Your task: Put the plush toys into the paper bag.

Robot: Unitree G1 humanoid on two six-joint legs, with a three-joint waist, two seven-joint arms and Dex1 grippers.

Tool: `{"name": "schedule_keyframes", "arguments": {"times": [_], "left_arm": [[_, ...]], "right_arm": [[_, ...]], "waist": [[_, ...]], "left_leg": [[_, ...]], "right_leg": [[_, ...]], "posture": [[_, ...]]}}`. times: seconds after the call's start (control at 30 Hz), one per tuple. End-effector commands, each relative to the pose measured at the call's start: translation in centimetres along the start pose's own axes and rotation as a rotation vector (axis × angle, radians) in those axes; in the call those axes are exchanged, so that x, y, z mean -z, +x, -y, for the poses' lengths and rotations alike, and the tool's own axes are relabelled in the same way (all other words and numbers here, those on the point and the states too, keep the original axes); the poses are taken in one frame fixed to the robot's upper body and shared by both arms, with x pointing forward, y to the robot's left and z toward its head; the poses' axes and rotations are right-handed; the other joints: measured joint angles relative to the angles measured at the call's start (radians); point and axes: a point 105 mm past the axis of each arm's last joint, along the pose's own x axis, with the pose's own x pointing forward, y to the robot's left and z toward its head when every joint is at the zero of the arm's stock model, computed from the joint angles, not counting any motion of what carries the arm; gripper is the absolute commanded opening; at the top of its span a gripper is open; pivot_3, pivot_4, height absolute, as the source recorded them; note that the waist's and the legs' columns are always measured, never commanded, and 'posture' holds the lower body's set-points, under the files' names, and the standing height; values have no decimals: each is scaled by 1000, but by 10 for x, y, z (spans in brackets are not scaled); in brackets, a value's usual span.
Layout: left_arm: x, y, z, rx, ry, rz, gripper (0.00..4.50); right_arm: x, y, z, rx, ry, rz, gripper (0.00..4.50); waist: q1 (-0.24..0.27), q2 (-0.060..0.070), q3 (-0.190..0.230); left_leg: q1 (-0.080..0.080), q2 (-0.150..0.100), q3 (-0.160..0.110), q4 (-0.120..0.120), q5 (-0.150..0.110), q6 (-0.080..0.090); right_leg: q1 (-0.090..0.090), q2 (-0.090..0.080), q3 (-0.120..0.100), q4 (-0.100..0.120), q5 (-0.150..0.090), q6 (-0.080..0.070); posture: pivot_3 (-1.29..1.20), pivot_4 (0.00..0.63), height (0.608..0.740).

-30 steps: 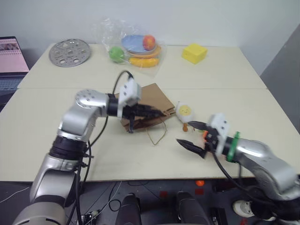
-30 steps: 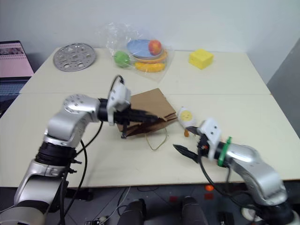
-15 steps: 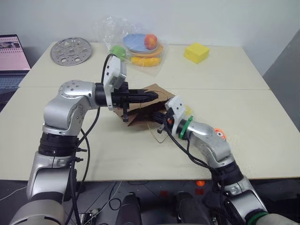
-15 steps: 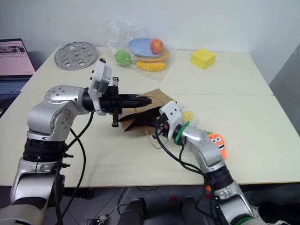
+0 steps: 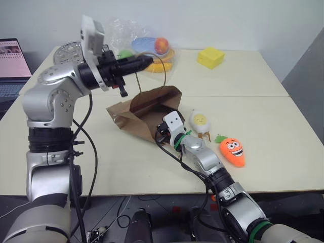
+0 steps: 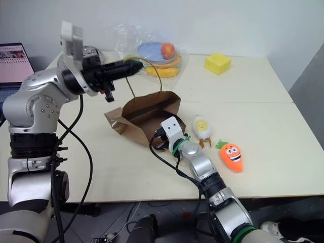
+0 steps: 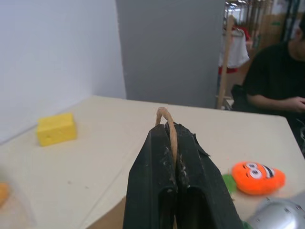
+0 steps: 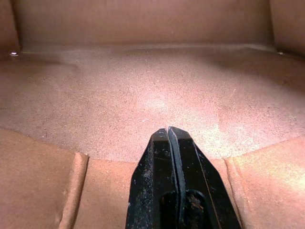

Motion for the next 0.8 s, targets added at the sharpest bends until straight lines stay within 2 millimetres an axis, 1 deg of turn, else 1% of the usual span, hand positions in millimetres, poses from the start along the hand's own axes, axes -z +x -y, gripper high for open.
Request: {"name": "schedule_keyframes", "arguments": {"times": [0.03,0.1,0.2,0.23,0.3,0.4,0.47,0.5,0.6,0.63,0.67,0.73,0.77,0.8], "left_arm": [[-45,-8,-15,-81,129,121,0],[-48,-7,-18,-90,142,131,0],[-54,-7,-20,-97,153,151,0],[-60,-6,-21,-107,167,170,0],[-54,-4,-17,-94,191,160,0],[-46,-4,-13,-90,196,157,0],[-38,-4,-11,-85,163,149,0],[-30,-4,-9,-73,154,128,0],[6,-4,4,-19,159,20,0],[14,-4,7,-11,172,-3,0],[20,-4,9,1,174,-15,0],[27,-3,12,16,158,-18,0],[28,-3,13,23,153,-20,0],[28,-2,13,24,151,-16,0]], "right_arm": [[24,-2,1,9,45,-92,12],[24,-3,1,8,52,-95,12],[26,-3,3,13,0,-110,12],[28,-4,5,20,0,-121,12],[26,-2,6,33,34,-118,12],[24,-3,14,68,31,-117,12],[22,-4,16,75,30,-104,12],[17,-4,14,57,33,-80,12],[-15,-12,-2,-68,62,63,12],[-21,-16,-3,-85,66,87,12],[-27,-20,-5,-100,62,109,177],[-44,-32,-8,-146,57,162,613],[-50,-37,-10,-163,50,178,878],[-54,-43,-9,-168,37,188,1323]], "waist": [[0,0,0],[0,0,0],[-1,0,0],[-2,0,0],[-2,0,0],[-3,0,0],[-3,0,0],[-3,0,0],[-2,0,0],[0,0,0],[0,0,0],[2,0,0],[3,0,0],[3,0,0]], "left_leg": [[0,0,0,0,0,0],[0,0,0,0,0,0],[0,0,0,0,0,0],[0,0,0,0,0,0],[0,0,0,0,0,0],[0,0,0,0,0,0],[0,0,0,0,0,0],[0,0,0,0,0,0],[0,0,0,0,0,0],[0,0,0,0,0,0],[0,0,0,0,0,0],[-2,0,0,-1,0,0],[-3,0,0,-1,0,0],[-4,0,0,-1,0,0]], "right_leg": [[0,0,0,0,0,1],[0,0,0,0,1,1],[0,0,0,0,1,1],[0,0,0,0,1,1],[0,0,0,0,1,1],[0,0,0,0,1,1],[0,0,0,0,1,1],[0,0,0,0,1,1],[0,0,1,0,1,1],[0,0,1,-1,1,1],[0,0,1,-1,1,1],[-2,0,0,0,3,-3],[-3,0,0,0,4,-3],[-3,0,0,0,3,-3]], "posture": [[0,150,740],[0,150,740],[0,150,740],[0,150,740],[0,150,740],[0,150,740],[0,150,740],[0,150,740],[0,150,740],[0,150,740],[0,150,740],[0,150,740],[0,150,740],[0,150,740]]}}
